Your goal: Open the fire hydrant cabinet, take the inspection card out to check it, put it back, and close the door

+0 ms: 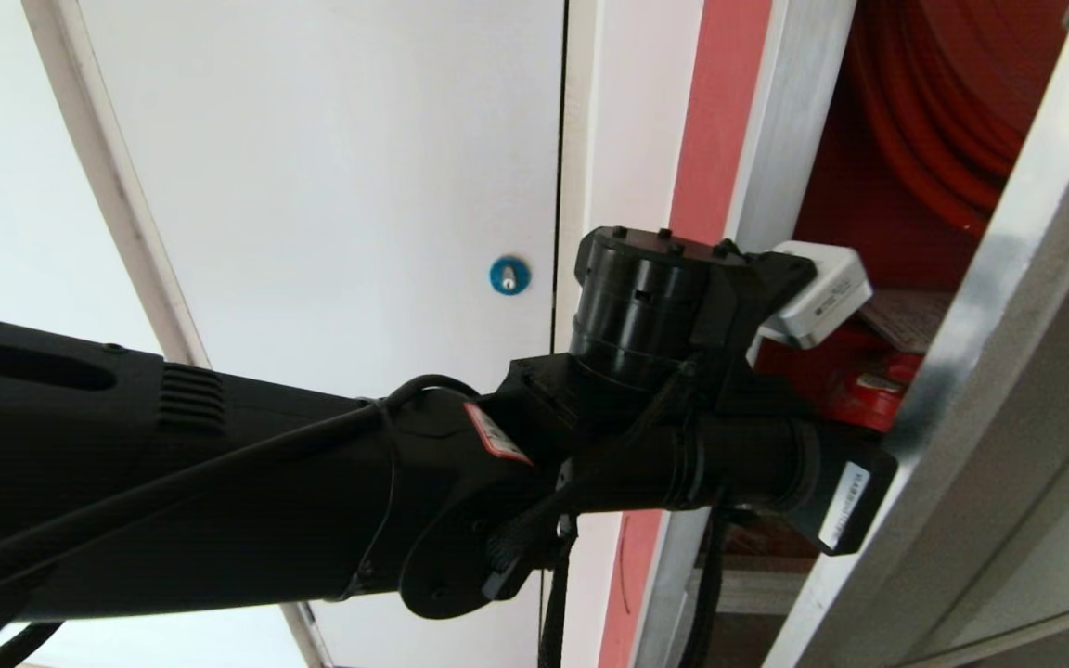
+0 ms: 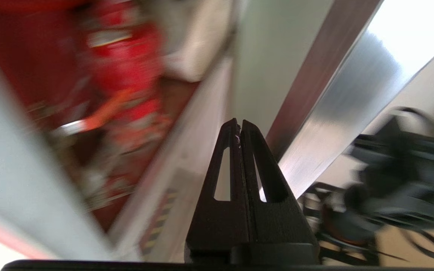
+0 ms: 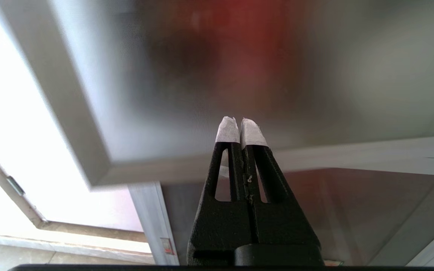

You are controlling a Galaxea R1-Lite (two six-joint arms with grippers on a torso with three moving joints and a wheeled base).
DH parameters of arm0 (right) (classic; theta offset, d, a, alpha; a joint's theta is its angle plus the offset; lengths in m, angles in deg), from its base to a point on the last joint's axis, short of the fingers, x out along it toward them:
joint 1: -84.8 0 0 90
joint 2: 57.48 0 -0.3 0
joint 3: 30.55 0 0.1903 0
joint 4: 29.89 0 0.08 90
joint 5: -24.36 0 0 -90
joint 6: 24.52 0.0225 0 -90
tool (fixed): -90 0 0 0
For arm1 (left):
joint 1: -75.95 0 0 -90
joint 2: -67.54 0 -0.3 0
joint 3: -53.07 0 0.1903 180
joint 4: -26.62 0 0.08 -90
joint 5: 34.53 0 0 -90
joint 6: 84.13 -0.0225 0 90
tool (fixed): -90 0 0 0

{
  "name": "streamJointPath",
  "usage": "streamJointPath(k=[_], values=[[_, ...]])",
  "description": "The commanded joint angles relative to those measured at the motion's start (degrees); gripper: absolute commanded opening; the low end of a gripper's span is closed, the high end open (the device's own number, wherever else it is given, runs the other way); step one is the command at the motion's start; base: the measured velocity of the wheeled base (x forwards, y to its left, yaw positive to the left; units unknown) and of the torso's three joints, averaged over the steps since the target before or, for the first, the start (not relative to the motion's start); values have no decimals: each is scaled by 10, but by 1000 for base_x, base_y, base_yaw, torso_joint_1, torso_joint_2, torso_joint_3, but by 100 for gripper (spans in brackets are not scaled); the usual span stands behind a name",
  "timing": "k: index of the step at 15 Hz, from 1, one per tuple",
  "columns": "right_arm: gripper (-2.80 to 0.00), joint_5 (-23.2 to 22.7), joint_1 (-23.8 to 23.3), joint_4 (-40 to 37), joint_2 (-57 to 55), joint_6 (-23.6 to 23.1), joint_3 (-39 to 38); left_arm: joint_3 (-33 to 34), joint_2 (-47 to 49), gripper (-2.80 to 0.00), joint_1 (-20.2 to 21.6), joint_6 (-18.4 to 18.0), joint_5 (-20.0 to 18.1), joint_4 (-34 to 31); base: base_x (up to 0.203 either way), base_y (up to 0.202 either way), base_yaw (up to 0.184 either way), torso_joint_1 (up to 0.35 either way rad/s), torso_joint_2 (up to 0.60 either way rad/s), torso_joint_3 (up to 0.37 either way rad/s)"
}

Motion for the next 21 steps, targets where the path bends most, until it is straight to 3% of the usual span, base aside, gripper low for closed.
streamJointPath(k=[1,6,12,21], values=[[-280,0,1,0,-1,0,-2,7,-23,-280,-19,1,-1,2,0,0,0,0,0,0],[-280,0,0,0,-1,0,-2,16,-36,-280,-41,1,-2,2,0,0,0,0,0,0],[-280,0,0,0,-1,0,-2,18,-28,-280,-111,2,-2,2,0,0,0,0,0,0],[-280,0,0,0,-1,0,-1,18,-26,-280,-113,2,1,2,0,0,0,0,0,0]])
